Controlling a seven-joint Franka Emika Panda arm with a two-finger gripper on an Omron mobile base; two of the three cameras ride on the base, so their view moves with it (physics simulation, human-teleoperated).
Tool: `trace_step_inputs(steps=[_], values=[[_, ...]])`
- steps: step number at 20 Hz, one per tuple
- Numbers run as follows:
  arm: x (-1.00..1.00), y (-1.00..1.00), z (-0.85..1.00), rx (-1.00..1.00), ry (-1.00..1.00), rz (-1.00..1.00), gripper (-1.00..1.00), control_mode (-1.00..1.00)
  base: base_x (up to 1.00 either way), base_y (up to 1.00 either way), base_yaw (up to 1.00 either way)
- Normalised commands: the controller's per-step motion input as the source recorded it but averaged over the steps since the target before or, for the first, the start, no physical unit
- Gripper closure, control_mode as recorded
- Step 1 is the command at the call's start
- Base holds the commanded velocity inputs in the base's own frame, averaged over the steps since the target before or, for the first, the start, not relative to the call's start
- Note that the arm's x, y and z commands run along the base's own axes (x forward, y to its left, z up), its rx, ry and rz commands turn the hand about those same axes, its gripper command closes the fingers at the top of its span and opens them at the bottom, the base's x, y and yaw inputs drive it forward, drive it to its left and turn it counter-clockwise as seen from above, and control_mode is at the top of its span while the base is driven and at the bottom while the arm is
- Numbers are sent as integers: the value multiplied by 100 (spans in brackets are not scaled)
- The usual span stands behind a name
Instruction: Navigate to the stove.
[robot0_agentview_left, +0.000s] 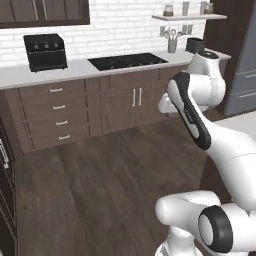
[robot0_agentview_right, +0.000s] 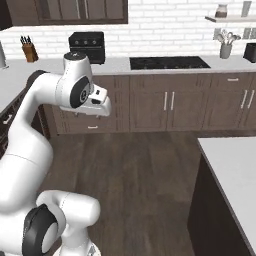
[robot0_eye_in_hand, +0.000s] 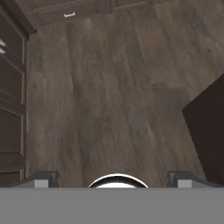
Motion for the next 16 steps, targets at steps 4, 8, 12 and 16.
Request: trace_step_inputs(steps=[4, 8, 12, 16], values=[[0, 0, 0, 0, 0, 0, -100, 100, 55, 0, 1], [0, 0, 0, 0, 0, 0, -100, 100, 100, 21, 7], [0, 0, 0, 0, 0, 0, -100, 100, 100, 23, 8], [0, 0, 0, 0, 0, 0, -100, 100, 100, 11, 12]])
